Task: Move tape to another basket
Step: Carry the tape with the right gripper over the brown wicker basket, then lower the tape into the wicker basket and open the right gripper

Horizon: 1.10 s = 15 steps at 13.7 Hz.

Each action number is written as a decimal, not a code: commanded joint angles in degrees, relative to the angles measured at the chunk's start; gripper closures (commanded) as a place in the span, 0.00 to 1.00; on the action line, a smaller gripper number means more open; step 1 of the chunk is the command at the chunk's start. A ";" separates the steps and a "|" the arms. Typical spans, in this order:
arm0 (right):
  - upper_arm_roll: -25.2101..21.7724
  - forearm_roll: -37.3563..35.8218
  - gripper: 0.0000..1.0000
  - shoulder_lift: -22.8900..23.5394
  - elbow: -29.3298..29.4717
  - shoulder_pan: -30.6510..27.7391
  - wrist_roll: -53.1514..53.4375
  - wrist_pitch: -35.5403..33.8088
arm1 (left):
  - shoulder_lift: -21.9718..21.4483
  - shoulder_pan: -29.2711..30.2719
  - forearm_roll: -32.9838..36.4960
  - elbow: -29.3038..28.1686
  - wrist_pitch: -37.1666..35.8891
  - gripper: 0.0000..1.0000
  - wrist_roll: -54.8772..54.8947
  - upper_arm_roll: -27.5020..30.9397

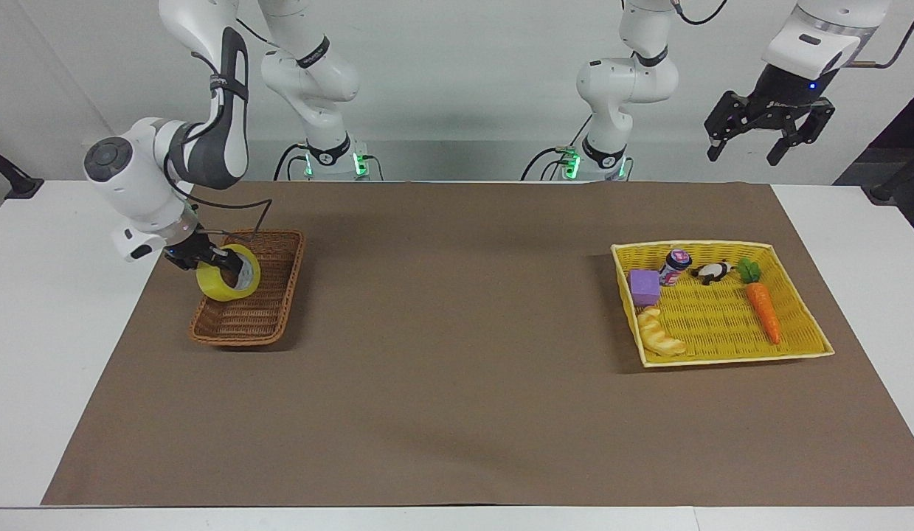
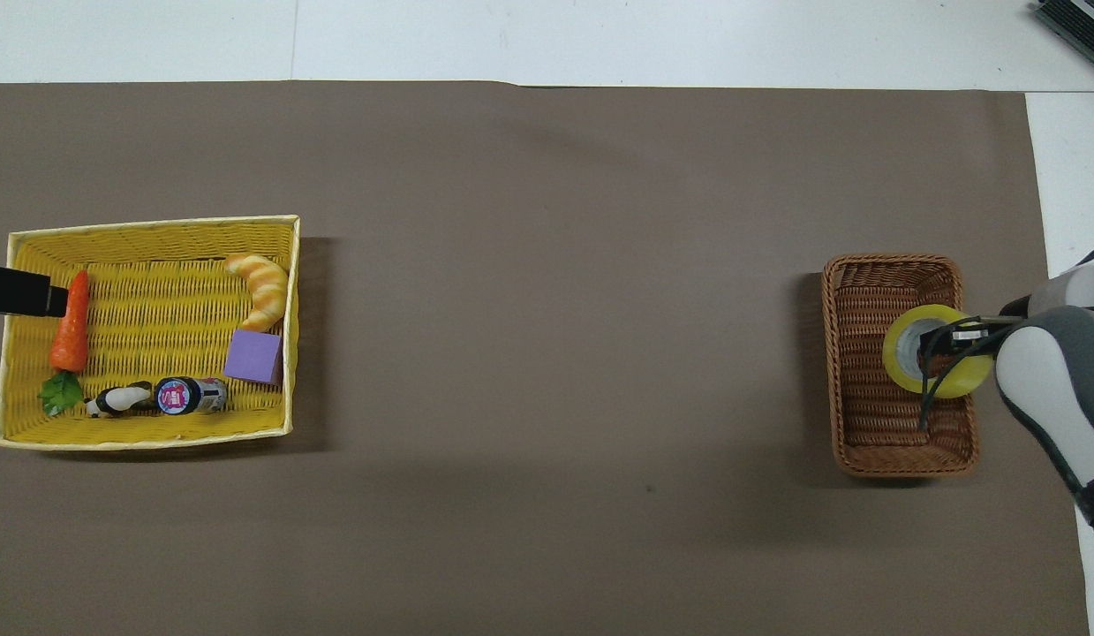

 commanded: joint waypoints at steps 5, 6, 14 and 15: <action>0.47 -1.29 0.00 -2.15 -2.91 3.74 4.82 0.94 | -0.84 0.61 0.63 -0.88 -0.38 0.00 0.31 -0.38; 0.47 -1.29 0.00 -2.15 -2.21 3.74 4.73 0.77 | -0.84 0.61 0.63 -0.88 -0.38 0.00 0.31 -0.38; 0.64 -1.29 0.00 -2.85 10.01 3.74 4.73 -10.22 | -0.84 0.61 0.63 -0.88 -0.56 0.00 0.31 -0.38; 0.82 -1.29 0.00 -3.37 10.71 3.83 4.81 -10.31 | -0.84 0.61 0.63 -0.88 -0.56 0.00 0.31 -0.38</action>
